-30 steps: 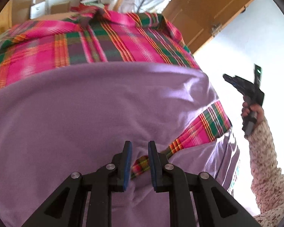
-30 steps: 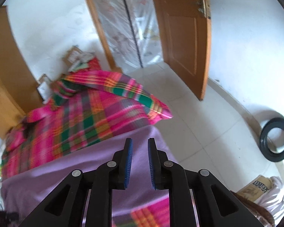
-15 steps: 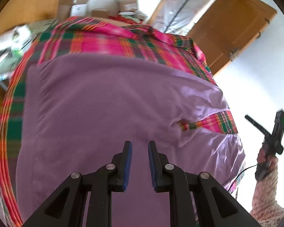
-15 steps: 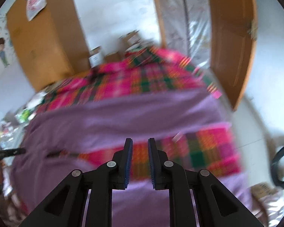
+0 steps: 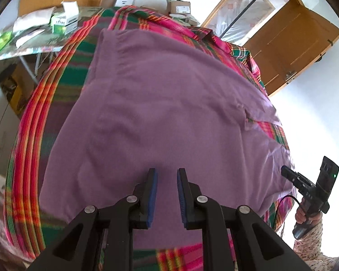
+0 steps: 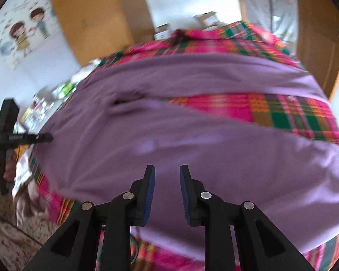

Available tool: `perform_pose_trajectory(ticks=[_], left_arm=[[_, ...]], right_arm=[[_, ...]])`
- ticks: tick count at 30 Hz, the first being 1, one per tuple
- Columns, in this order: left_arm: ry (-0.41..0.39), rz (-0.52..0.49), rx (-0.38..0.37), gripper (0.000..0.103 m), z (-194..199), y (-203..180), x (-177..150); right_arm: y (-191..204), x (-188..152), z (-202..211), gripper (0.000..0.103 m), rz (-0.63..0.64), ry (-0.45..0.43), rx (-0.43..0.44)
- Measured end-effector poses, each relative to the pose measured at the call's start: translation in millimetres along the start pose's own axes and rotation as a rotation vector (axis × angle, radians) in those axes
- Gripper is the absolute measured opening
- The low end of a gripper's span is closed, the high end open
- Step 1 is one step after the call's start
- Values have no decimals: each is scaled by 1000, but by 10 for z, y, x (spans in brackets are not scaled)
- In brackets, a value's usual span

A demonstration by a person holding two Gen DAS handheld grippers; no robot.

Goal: Fold clothes

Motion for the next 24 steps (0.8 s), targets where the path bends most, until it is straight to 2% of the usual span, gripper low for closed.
perform_pose_trajectory(ticks=[6, 12, 13, 16, 18, 20, 24], left_arm=[[-3, 33, -11, 17, 89, 130, -142], [-7, 55, -46, 17, 99, 203, -165], [-7, 55, -49, 17, 106, 214, -169], [-8, 52, -54, 17, 129, 242, -185], [-9, 47, -55, 17, 138, 252, -187], [-5, 35, -55, 17, 142, 247, -194], [-9, 41, -62, 17, 188, 305, -211]], right_arm=[[395, -184, -31, 23, 138, 88, 87], [572, -375, 84, 23, 193, 180, 125], [593, -358, 116, 23, 196, 180, 133], [660, -202, 177, 23, 190, 110, 173], [689, -94, 112, 23, 182, 68, 167], [744, -31, -56, 23, 182, 62, 151], [859, -106, -370, 20, 160, 114, 162]])
Point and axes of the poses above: each gripper's, at about its wrist camera, not at the fingertips, and z roughly against the way its jaws point, y to its left, x to its top, the point moved 2 cm from there along -z, roughly the way its jaws point, and after that the axes turned 10 degrees about -y, right-handed, at the moved point
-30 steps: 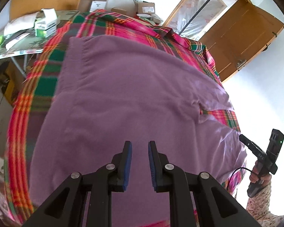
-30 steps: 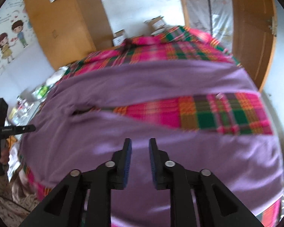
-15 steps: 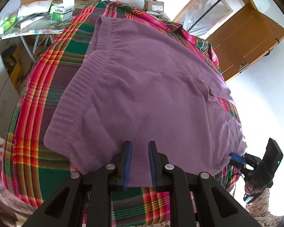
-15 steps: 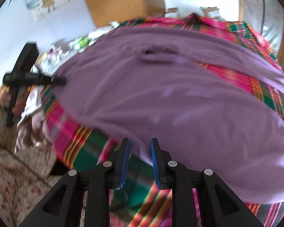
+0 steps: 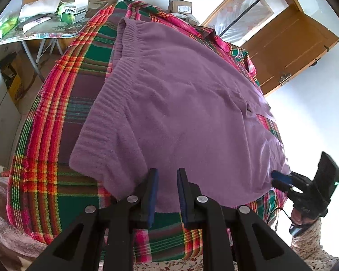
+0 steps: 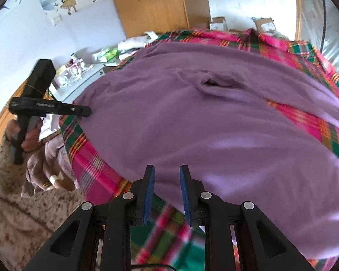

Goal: Fold clothes

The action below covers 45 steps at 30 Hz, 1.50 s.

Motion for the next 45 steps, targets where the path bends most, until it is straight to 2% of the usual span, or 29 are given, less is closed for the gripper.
perform_pose_trajectory(ticks=[1, 4, 7, 9, 11, 14, 17, 21, 25, 30, 38, 39, 42, 45], left_arm=[[-3, 0, -1, 17, 10, 12, -8], [-7, 18, -23, 17, 31, 66, -19], [-7, 24, -28, 17, 42, 84, -12], [-5, 18, -29, 17, 41, 80, -4], [-7, 14, -27, 17, 52, 71, 26], [-33, 7, -29, 17, 137, 46, 120], [-79, 11, -25, 18, 219, 50, 260], [-116, 59, -20, 18, 212, 106, 402], [-86, 108, 9, 18, 55, 165, 442], [-85, 121, 41, 18, -72, 116, 587], [-124, 61, 84, 18, -304, -136, 1045], [-120, 62, 98, 18, -358, -161, 1118], [-85, 2, 74, 18, -510, -290, 1225], [-31, -40, 110, 18, -741, -326, 1266]], right_arm=[[16, -27, -8, 15, -3, 12, 15], [122, -181, 15, 14, 20, 39, 21], [165, -258, 73, 14, -8, 62, 44], [214, -280, 102, 15, 14, 69, 24], [225, -214, 155, 15, 19, 59, 23], [169, -32, 253, 15, -31, -24, 50], [56, 99, 240, 15, -52, -81, 14], [-182, 97, 15, 16, -175, -68, -2], [-199, -28, -134, 18, -204, -23, 32], [-240, 40, -50, 19, -213, -85, 68], [-371, 352, -20, 19, -216, -142, 96], [-409, 401, -45, 19, -219, -143, 89], [-532, 512, -111, 20, -241, -149, 81], [-654, 599, -201, 20, -284, -145, 68]])
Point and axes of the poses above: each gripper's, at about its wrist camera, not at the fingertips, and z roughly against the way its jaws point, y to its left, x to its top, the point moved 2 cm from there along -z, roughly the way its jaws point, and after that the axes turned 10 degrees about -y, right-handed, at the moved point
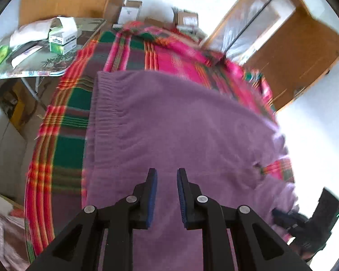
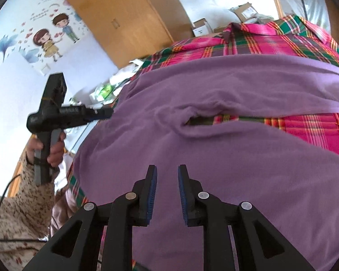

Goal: Fold clothes

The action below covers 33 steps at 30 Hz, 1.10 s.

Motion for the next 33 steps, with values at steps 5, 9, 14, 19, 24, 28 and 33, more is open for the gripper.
perform_pose_trajectory(ticks=[5, 9, 14, 19, 24, 28, 33], left_arm=[[-3, 13, 86, 17, -223, 115, 168], [-11, -11, 160, 13, -325, 144, 269], [-69, 41, 200, 9, -368, 351, 435], [-74, 88, 172, 7, -444, 483, 558], [-79, 87, 191, 7, -511, 512, 656], [-64, 114, 182, 7, -521, 548, 736], [-92, 85, 196, 6, -622, 536, 860]], right_arm=[[-97, 88, -87, 20, -33, 6, -1], [-149, 134, -112, 20, -38, 8, -16], [-211, 212, -169, 20, -31, 9, -35], [-221, 338, -243, 20, -1, 18, -55], [-167, 423, -259, 20, 31, 12, -38], [-156, 551, -318, 20, 75, 15, -58], [-149, 738, -414, 20, 119, 16, -77]])
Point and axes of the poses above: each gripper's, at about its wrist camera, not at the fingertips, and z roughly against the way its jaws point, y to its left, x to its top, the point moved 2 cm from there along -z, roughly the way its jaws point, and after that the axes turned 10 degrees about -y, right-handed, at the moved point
